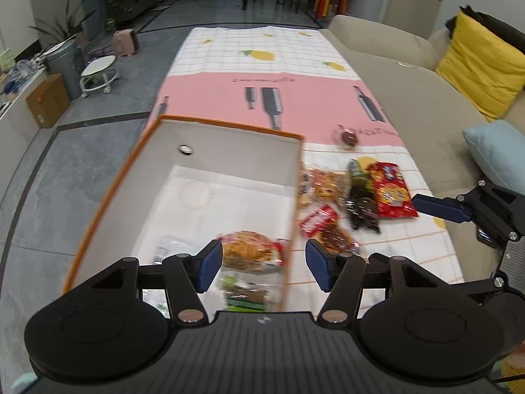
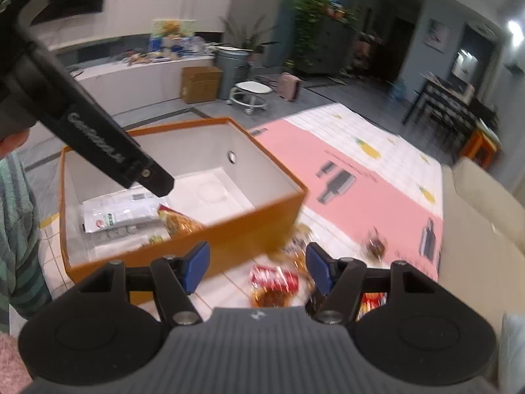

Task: Organize snacks
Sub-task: 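Move both tools back toward the remaining snacks on the table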

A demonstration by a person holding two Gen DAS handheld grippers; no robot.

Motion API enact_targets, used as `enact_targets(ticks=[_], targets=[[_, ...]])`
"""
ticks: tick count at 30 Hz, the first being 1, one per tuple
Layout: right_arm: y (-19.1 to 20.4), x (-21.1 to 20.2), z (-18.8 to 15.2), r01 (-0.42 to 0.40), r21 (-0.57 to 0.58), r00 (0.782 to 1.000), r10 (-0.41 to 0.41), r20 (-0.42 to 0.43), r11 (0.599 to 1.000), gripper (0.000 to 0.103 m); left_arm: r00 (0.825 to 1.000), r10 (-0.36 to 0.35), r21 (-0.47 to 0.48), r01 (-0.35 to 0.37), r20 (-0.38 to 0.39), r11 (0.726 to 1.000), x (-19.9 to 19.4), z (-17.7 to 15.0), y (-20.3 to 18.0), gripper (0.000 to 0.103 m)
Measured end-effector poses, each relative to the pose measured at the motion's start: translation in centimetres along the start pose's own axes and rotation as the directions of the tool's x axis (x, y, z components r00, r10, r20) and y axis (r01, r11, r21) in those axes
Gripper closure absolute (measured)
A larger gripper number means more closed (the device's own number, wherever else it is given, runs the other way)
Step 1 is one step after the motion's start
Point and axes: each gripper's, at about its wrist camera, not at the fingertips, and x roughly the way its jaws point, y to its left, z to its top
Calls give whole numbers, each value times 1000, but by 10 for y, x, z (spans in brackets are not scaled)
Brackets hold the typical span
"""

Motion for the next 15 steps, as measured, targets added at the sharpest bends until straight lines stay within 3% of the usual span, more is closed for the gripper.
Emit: enact_targets(ticks=[8, 15], targets=[[-31, -8, -51, 90, 144, 995, -84, -45, 985, 36, 998, -69, 10, 69, 0, 998, 15, -9, -42, 34], [-49, 11, -88, 141, 236, 986, -116, -115, 962, 35, 995, -93, -11, 93, -35, 996, 49, -21, -64, 34]])
